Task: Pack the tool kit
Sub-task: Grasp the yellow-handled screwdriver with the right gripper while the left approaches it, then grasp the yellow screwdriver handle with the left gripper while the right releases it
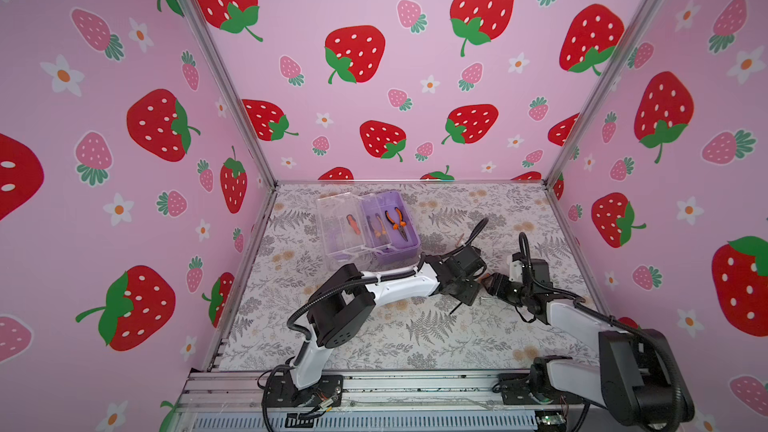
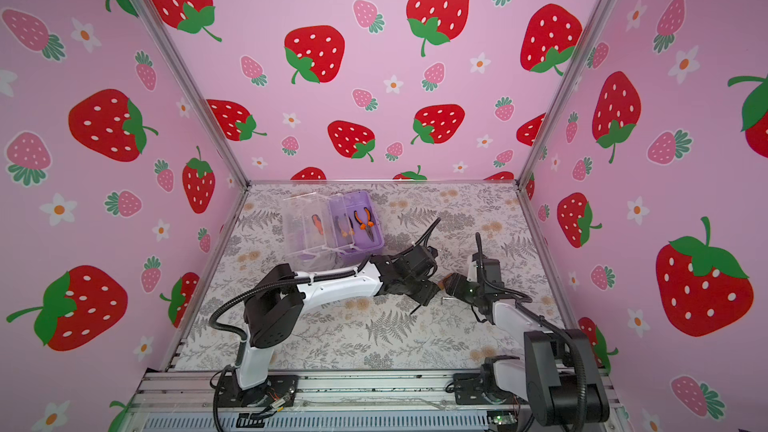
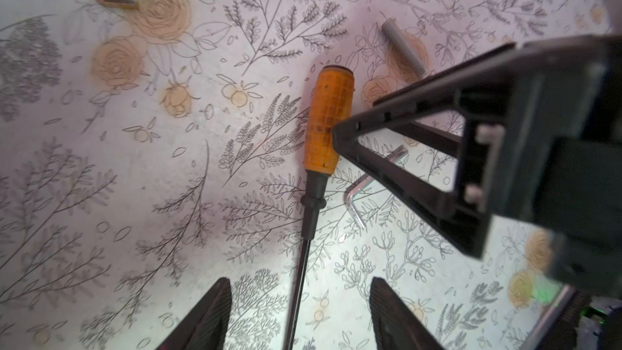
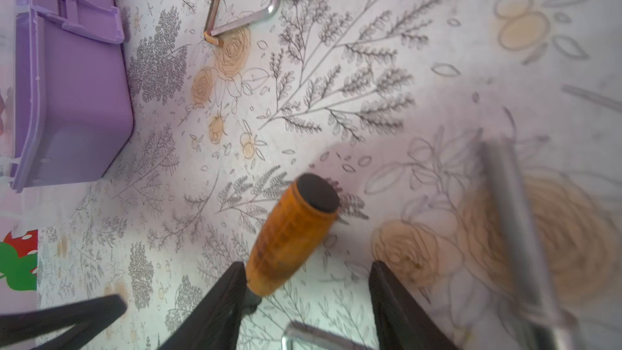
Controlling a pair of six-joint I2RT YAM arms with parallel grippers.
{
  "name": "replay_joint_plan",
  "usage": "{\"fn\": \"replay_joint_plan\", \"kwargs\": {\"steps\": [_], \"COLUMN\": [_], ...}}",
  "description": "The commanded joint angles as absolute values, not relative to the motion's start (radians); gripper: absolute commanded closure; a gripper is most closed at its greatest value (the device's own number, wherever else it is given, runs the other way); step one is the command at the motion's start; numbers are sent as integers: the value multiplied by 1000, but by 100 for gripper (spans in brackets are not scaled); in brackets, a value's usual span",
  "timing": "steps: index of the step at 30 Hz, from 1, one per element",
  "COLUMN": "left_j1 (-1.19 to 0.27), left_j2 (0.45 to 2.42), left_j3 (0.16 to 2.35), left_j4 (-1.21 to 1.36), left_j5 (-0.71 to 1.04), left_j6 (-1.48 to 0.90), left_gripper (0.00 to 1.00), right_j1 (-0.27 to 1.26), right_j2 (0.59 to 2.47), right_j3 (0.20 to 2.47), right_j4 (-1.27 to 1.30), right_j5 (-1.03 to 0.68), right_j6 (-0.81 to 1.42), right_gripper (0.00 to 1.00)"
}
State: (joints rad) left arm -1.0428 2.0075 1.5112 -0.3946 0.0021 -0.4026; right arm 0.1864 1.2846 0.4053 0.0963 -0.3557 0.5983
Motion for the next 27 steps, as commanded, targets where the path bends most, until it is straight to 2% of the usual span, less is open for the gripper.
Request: {"fn": "replay_joint_plan", "kwargs": {"steps": [1,3,6,11,17,21,27], "left_j1": [-1025,-1013,-983,-905,-873,-868,-829], "left_j2": [1927,1879,1809,1686,1612,1598,1573], "left_j3": [1450,1399,1317,1171,1108,1107,1090], "left_j4": [-375,-371,-358,-310,-301,-245,-96], "left_j5": [-20,-33,-31,17,57,144,324], "left_j6": [-431,-435,-453,-492,-478,-499,-600], "left_gripper": [32,32,31,31,27,22,20], "right_j1": [229,263,316,385,409,432,451], "right_j2": [1378,1437,1524,1644,1642,1540,1378], "right_j3": [503,544,589,641,651,668,647], "right_j4": [76,64,77,128,313,414,531], "right_j5": [-302,-284,-285,-293,-467,-568,-630], "right_j6": [563,558,577,623,722,755,806], "right_gripper": [42,49,65,84,93,97,100]}}
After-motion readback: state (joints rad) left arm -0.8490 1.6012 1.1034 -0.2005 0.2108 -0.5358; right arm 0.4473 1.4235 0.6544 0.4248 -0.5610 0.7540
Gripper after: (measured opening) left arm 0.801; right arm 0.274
